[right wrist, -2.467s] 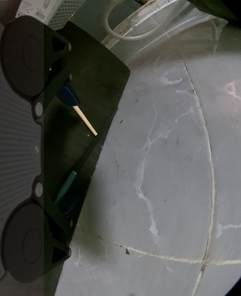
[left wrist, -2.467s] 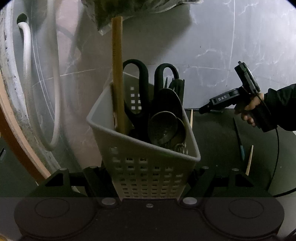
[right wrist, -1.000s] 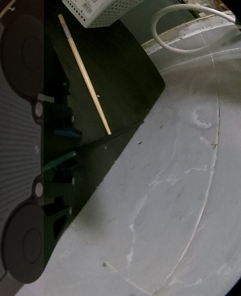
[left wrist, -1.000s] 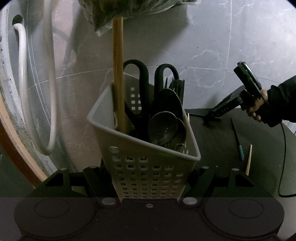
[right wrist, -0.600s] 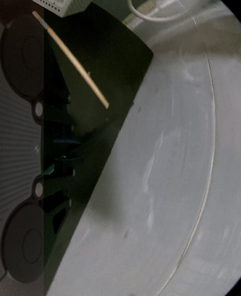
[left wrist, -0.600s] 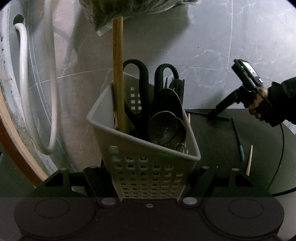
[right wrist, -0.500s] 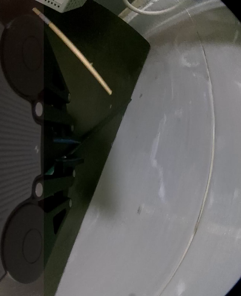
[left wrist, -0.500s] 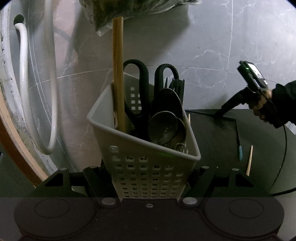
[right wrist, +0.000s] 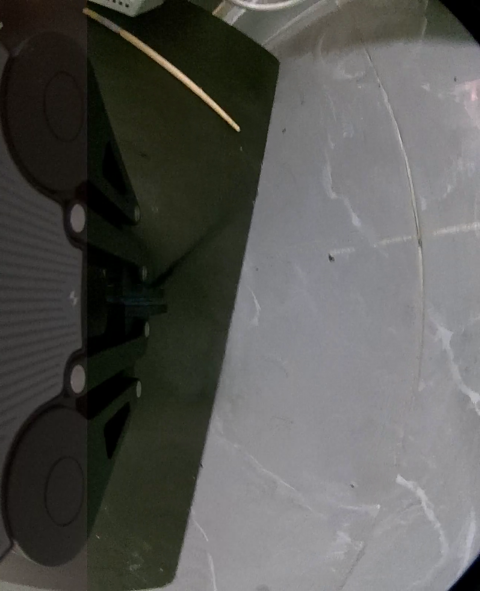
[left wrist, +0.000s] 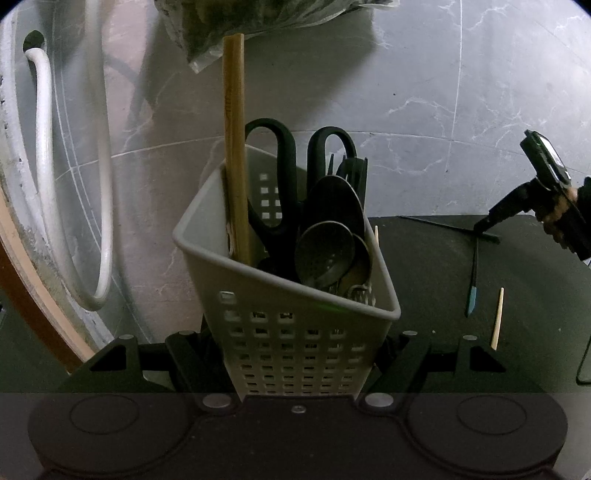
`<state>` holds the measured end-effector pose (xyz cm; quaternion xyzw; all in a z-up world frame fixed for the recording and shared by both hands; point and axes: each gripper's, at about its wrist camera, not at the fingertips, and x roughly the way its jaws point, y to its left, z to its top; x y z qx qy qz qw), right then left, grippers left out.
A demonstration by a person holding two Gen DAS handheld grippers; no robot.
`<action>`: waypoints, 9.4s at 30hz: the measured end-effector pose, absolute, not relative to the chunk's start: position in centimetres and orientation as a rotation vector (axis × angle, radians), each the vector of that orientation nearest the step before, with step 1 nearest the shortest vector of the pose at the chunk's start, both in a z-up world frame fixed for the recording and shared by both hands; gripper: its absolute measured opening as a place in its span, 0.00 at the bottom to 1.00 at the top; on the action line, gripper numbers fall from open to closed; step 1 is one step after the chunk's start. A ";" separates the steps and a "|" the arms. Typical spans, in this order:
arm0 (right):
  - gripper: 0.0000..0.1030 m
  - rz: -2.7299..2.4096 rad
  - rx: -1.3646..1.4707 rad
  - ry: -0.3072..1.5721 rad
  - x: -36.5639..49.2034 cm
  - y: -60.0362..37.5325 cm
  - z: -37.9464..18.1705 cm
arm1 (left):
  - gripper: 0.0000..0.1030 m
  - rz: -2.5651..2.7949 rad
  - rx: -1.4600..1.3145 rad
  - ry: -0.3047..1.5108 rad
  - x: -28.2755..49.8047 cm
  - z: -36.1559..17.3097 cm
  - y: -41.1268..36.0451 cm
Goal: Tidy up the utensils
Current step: 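Lower the right gripper toward the dark teal-tipped stick, then close the right gripper on the dark teal-tipped stick, then lift the teal-tipped stick upright with the right gripper, then lower the stick into the white caddy and open the right gripper, then move the right gripper to the wooden chopsticks and close on them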
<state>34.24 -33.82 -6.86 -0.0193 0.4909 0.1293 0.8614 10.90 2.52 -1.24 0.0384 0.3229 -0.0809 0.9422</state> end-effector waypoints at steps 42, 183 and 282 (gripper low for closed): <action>0.64 0.916 -0.607 0.876 20.6 -23.6 -3.7 | 0.74 -0.141 0.068 0.656 10.8 -1.3 2.2; 0.13 0.517 -0.001 0.779 24.6 -27.9 0.0 | 0.74 -0.137 0.053 0.653 10.6 -1.6 2.4; 0.87 0.295 0.169 0.871 13.2 -22.8 0.5 | 0.74 -0.207 0.052 0.625 10.5 -2.1 3.8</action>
